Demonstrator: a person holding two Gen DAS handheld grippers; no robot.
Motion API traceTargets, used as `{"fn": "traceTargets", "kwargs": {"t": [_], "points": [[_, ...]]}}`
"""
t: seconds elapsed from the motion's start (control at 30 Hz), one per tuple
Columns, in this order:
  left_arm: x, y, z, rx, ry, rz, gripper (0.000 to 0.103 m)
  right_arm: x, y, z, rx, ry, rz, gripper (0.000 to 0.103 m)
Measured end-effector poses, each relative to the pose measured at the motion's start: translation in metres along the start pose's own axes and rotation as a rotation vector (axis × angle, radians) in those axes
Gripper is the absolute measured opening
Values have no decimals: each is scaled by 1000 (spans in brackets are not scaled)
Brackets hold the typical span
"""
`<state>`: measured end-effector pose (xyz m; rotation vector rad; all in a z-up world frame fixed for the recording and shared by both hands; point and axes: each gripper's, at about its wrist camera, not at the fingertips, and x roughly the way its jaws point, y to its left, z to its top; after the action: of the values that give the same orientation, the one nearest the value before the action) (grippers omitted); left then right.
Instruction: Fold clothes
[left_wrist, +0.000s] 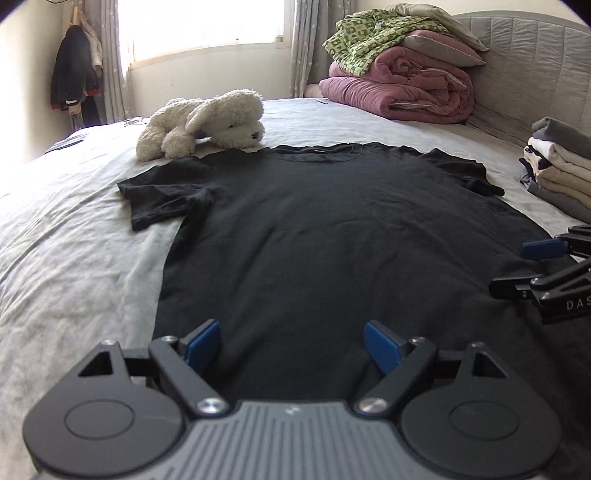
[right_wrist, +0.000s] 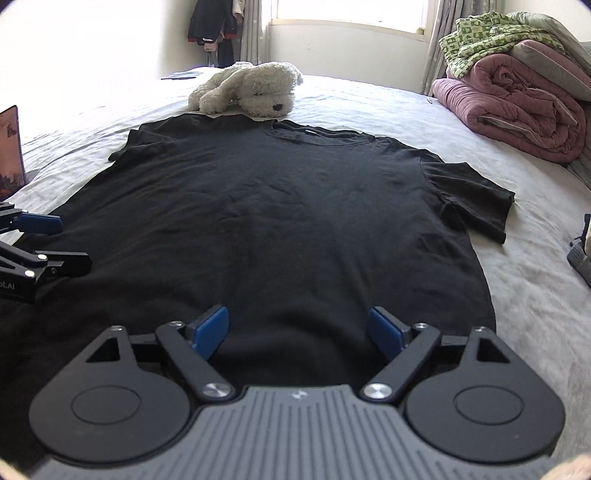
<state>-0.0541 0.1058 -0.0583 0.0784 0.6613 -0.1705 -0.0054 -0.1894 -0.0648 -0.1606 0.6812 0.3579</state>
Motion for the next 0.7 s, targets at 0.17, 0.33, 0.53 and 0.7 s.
{"fn": "traceTargets", "kwargs": {"t": [0.17,0.33,0.53,0.7], "points": [[-47,6,-44,47,-11,5,89,-37,3,-35,-15,-22,23,90],[-83,22,-75,-7,-25,-8,91,-66,-10,-60,27,-32,58,92],[-110,32,-94,-43,7,-41,91,-88,-5,-85,-49,-67,53,95],[-126,37,-99,-3,48,-69,91,-100,-10,-94,-60,-71,67,96]]}}
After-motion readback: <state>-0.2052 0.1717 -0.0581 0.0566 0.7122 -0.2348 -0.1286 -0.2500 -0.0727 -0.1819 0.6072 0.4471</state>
